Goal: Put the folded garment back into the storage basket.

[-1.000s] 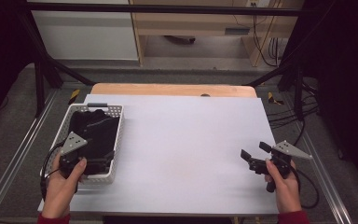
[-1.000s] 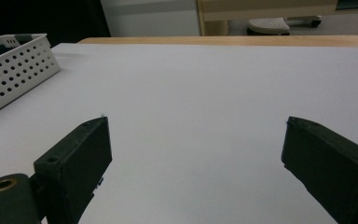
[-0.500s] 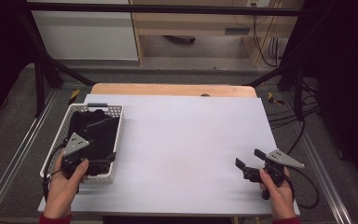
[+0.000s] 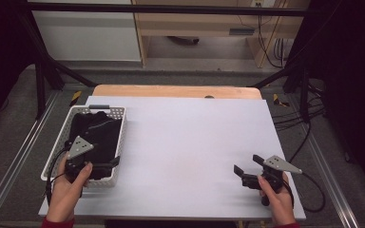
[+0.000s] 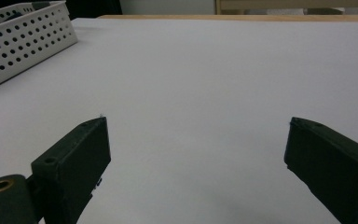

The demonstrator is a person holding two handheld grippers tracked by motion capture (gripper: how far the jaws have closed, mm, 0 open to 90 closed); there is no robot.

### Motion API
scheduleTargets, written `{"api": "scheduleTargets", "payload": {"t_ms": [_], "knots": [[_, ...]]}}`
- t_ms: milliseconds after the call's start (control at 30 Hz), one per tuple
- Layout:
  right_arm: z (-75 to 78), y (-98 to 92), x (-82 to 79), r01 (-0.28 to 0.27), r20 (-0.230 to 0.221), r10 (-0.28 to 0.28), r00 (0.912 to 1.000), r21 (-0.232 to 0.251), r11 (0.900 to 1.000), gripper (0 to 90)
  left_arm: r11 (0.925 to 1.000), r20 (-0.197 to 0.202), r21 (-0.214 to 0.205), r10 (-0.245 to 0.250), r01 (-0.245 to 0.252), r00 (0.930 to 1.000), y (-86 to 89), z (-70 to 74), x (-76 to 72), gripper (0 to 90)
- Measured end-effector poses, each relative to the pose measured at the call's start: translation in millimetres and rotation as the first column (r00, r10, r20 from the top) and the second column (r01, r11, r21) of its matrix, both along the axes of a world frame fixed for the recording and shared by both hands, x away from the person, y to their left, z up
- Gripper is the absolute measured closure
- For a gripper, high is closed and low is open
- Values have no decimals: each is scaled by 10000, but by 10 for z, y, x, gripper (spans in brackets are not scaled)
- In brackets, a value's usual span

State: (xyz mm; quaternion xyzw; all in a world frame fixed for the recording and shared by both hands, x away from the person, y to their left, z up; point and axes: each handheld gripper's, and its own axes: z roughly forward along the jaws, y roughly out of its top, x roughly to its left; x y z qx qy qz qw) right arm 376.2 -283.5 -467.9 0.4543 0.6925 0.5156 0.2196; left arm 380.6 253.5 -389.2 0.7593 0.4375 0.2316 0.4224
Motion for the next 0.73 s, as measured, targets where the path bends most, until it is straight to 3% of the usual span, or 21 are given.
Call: {"api": "scheduleTargets", "payload": {"t_ms": [733], "knots": [[-33, 353, 51, -195, 661, 212, 9976, -266, 9995, 77, 9998, -47, 62, -166, 167, 9999, -83, -92, -19, 72]]}}
